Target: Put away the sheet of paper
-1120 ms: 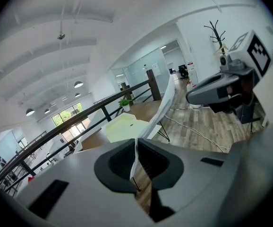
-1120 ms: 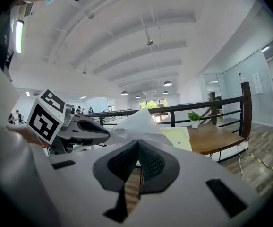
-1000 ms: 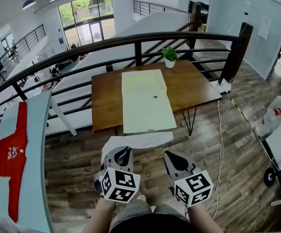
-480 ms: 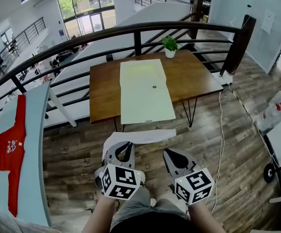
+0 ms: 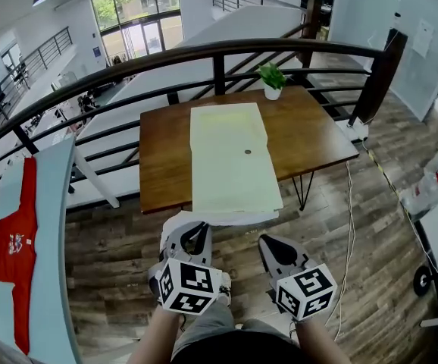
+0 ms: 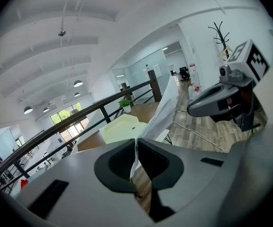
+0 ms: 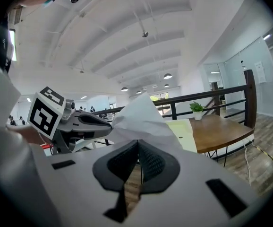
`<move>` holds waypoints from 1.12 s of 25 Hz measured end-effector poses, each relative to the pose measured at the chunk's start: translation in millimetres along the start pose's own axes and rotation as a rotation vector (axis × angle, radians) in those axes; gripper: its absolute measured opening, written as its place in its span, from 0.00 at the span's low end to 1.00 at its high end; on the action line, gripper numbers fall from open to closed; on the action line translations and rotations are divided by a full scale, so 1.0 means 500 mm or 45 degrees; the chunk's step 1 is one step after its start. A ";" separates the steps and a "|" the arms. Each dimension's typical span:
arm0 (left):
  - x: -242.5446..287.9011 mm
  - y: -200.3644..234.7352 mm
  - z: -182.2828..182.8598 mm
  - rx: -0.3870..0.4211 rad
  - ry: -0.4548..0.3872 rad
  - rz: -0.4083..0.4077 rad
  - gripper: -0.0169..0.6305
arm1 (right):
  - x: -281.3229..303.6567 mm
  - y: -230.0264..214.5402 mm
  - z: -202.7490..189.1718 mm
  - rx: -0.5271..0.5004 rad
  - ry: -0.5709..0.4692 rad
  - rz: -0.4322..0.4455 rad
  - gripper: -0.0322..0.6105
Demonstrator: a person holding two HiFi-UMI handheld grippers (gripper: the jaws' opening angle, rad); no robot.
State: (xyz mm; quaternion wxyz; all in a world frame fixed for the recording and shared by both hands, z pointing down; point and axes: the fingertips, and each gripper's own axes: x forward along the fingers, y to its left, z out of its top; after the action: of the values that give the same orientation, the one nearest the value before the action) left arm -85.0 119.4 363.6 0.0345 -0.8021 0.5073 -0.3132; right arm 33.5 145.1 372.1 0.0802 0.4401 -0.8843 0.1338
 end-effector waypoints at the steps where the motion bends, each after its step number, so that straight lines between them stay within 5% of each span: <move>1: 0.014 0.017 0.004 0.006 -0.004 0.002 0.07 | 0.018 -0.009 0.006 0.002 0.004 0.000 0.09; 16: 0.232 0.230 0.057 0.017 -0.029 -0.027 0.08 | 0.260 -0.116 0.090 0.008 0.049 -0.052 0.09; 28: 0.336 0.253 0.065 0.066 -0.026 -0.137 0.08 | 0.335 -0.168 0.096 0.054 0.065 -0.134 0.09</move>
State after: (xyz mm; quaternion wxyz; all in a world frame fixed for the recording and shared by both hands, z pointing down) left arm -119.0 -90.9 368.7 0.0436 -0.8303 0.4547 -0.3193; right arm -1.2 -44.8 384.0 0.1003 0.4840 -0.8545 0.1593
